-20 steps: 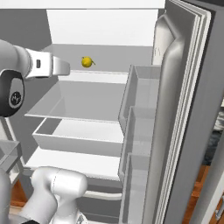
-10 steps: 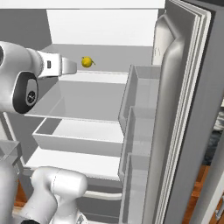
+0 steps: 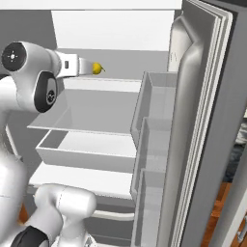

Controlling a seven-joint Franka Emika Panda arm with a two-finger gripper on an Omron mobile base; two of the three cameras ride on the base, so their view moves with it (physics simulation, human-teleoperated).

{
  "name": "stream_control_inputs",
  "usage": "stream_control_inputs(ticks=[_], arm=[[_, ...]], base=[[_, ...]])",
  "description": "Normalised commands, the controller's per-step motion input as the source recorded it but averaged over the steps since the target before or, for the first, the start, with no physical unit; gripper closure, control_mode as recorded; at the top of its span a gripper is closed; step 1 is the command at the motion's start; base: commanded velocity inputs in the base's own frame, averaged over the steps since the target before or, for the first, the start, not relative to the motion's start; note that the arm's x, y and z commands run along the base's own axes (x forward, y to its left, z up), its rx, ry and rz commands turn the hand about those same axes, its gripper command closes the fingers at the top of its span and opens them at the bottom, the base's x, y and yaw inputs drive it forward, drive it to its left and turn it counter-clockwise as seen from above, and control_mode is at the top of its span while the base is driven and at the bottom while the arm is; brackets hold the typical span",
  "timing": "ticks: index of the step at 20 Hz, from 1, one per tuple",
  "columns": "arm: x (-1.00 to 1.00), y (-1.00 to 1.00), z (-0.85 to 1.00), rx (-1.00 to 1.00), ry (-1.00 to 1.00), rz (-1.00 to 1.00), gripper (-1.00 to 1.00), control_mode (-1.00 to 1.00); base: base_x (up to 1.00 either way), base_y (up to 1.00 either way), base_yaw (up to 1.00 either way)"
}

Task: Retrieve a lemon from the fridge and place it on the cutting board with the fish.

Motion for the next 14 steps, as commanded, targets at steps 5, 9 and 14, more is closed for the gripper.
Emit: stream_control_inputs(ticks=[5, 9, 14], arm=[[0.66, 0.00, 0.00, 0.00, 0.07, 0.00, -1.00, -1.00], [0.57, 0.00, 0.00, 0.00, 0.12, 0.00, -1.00, -1.00], [0.54, 0.00, 0.00, 0.00, 0.06, 0.00, -1.00, -1.00]], base=[[0.00, 0.00, 0.00], [0.00, 0.00, 0.00], [0.00, 0.00, 0.00]])
